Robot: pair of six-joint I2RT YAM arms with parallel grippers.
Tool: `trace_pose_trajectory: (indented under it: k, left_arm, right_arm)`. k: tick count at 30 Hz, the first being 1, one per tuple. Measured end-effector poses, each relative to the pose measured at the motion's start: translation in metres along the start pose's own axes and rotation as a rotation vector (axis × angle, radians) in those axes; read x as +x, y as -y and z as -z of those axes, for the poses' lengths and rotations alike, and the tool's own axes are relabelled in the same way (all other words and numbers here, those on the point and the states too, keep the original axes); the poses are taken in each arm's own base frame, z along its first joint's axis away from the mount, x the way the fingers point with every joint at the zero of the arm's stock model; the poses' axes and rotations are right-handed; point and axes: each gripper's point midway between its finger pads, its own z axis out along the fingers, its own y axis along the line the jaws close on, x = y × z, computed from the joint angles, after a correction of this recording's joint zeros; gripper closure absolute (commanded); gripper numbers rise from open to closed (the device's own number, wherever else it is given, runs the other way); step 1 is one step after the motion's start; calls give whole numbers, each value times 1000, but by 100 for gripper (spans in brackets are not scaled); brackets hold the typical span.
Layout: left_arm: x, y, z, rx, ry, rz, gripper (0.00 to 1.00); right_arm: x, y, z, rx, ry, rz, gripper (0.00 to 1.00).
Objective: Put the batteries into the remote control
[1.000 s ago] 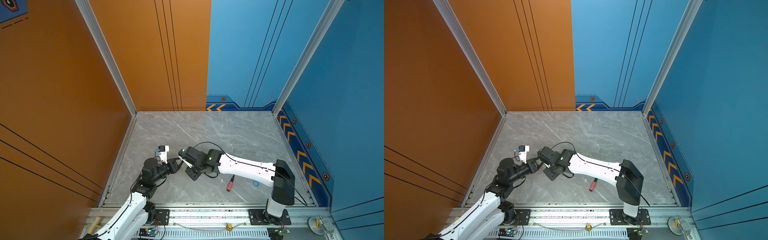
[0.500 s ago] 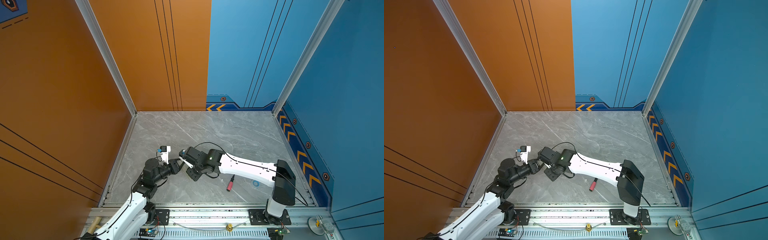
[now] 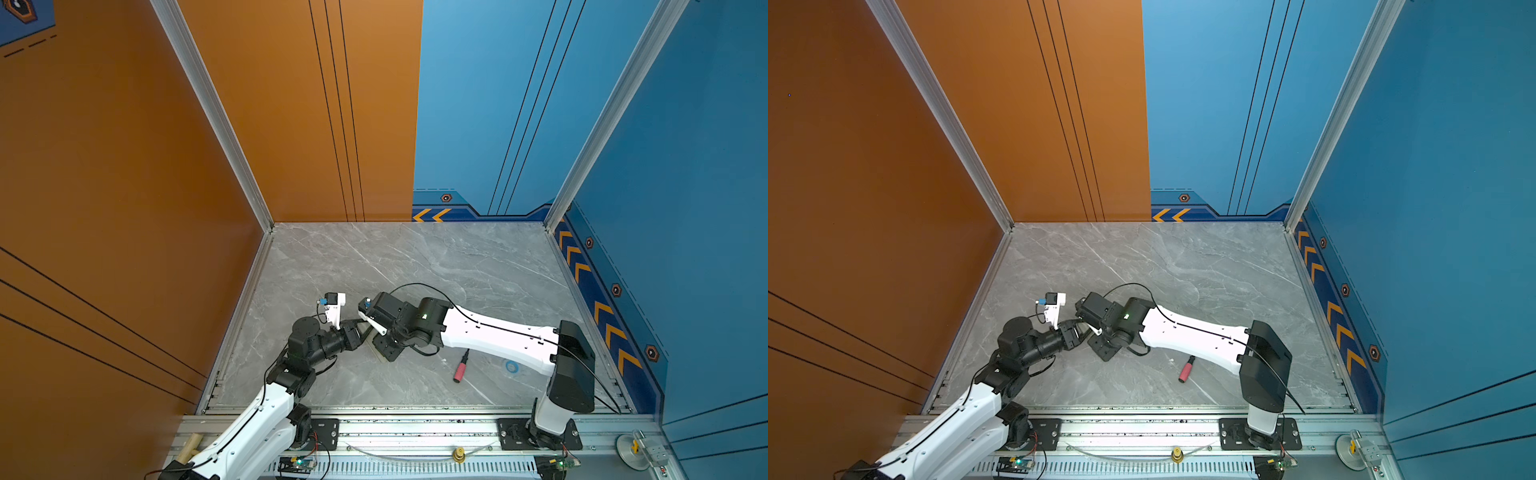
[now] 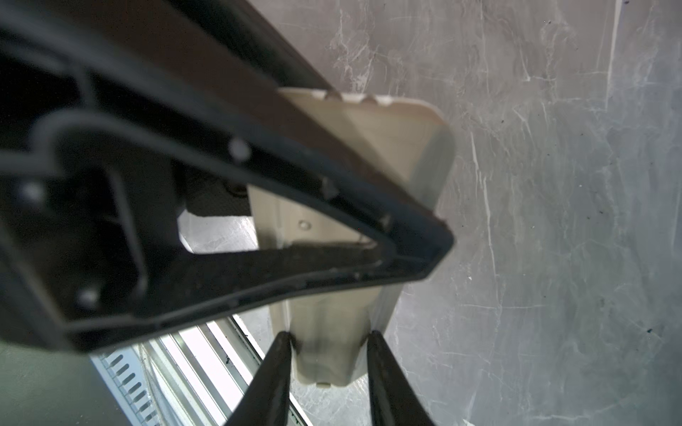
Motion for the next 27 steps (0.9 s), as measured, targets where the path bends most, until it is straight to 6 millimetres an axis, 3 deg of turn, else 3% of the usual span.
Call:
trace_pose_trajectory:
  k: [7, 16, 27]
  left_arm:
    - [1, 7, 0, 32, -11, 6, 100]
    - [2, 10, -1, 50, -19, 12, 100]
    - [2, 12, -1, 58, -21, 27, 100]
  right_arm:
    - [-8, -4, 17, -4, 54, 7, 53]
    - [-13, -6, 64, -11, 164, 14, 53]
    - [7, 8, 39, 41, 92, 7, 54]
